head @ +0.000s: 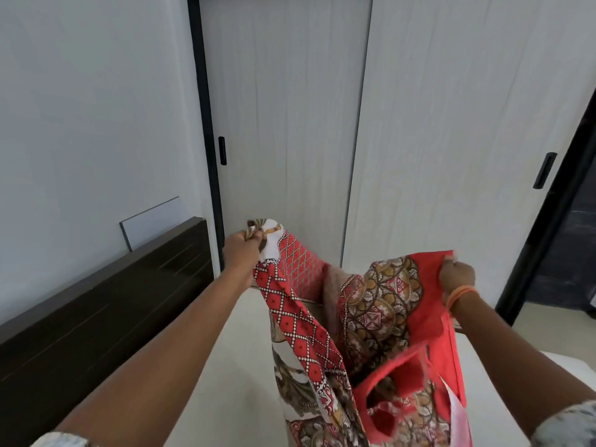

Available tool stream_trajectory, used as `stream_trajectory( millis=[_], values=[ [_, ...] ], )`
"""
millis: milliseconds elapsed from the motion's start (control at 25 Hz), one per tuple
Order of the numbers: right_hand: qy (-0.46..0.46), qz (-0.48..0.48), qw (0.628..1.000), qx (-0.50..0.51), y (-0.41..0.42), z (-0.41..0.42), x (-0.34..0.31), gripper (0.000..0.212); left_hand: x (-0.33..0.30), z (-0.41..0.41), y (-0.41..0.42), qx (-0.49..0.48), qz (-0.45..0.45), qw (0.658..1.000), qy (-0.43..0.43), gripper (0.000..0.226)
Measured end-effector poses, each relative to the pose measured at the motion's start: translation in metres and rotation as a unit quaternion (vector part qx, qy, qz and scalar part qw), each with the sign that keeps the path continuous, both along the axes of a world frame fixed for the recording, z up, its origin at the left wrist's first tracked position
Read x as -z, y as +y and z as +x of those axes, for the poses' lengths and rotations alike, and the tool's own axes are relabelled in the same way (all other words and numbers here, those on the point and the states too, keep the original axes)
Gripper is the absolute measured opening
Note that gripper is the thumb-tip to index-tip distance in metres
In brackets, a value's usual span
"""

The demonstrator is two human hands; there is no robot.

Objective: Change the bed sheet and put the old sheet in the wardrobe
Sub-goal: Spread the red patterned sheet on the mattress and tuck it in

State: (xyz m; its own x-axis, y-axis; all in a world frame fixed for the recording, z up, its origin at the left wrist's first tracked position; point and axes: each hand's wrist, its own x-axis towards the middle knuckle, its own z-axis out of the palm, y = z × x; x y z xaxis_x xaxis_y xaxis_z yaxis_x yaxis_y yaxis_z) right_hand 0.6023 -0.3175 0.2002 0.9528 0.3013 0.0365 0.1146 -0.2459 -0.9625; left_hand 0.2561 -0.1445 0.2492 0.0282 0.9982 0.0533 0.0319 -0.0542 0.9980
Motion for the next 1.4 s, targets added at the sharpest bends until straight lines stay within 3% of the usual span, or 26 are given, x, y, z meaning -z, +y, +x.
stream_trajectory(
  millis=[160, 200, 280, 320, 400, 480, 520, 600, 760, 840, 920, 1000, 1200, 1400],
  values=[
    [-0.059, -0.077, 0.995, -0.012, 0.001, -0.040, 0.005, 0.037, 0.003, 0.032, -0.021, 0.049, 0.051, 0.997, 0.028, 0.021],
    [-0.064, -0.063, 0.995, -0.050, 0.002, -0.057, 0.003, 0.033, 0.005, 0.038, -0.026, 0.058, 0.061, 0.996, 0.037, 0.021],
    [-0.022, 0.008, 0.975, -0.219, 0.000, -0.098, -0.007, 0.019, 0.009, 0.048, -0.032, 0.068, 0.072, 0.994, 0.055, 0.021],
    [-0.006, 0.019, 0.950, -0.311, -0.002, -0.119, -0.011, 0.018, 0.012, 0.053, -0.035, 0.074, 0.066, 0.994, 0.051, 0.020],
    [-0.082, -0.048, 0.876, -0.472, -0.005, -0.158, -0.015, 0.021, 0.012, 0.062, -0.042, 0.096, 0.034, 0.995, 0.004, 0.019],
    [-0.230, -0.124, 0.806, -0.531, -0.003, -0.185, -0.005, 0.014, 0.006, 0.068, -0.050, 0.105, 0.027, 0.994, -0.013, 0.020],
    [-0.293, -0.128, 0.797, -0.512, 0.001, -0.191, 0.004, 0.028, 0.003, 0.069, -0.052, 0.107, 0.033, 0.994, -0.004, 0.021],
    [-0.279, -0.080, 0.824, -0.487, 0.004, -0.193, 0.020, 0.040, 0.000, 0.066, -0.055, 0.129, 0.030, 0.991, 0.012, 0.021],
    [-0.104, 0.030, 0.864, -0.492, 0.002, -0.194, 0.024, 0.040, 0.015, 0.047, -0.063, 0.237, -0.005, 0.971, 0.018, 0.022],
    [-0.017, 0.056, 0.887, -0.458, 0.006, -0.197, 0.019, 0.040, 0.037, 0.042, -0.078, 0.228, 0.025, 0.970, 0.082, 0.027],
    [-0.024, 0.036, 0.898, -0.437, 0.008, -0.198, 0.009, 0.040, 0.057, 0.038, -0.095, 0.191, 0.036, 0.974, 0.116, 0.028],
    [-0.059, -0.001, 0.887, -0.457, 0.010, -0.198, 0.006, 0.038, 0.069, 0.037, -0.103, 0.177, 0.002, 0.981, 0.078, 0.020],
    [0.048, -0.030, 0.851, -0.522, 0.009, -0.207, 0.022, 0.030, 0.071, 0.035, -0.106, 0.168, -0.009, 0.983, 0.074, 0.018],
    [0.069, -0.046, 0.837, -0.541, 0.002, -0.191, 0.048, 0.035, 0.083, 0.021, -0.102, 0.245, -0.098, 0.964, -0.011, 0.012]
  ],
)
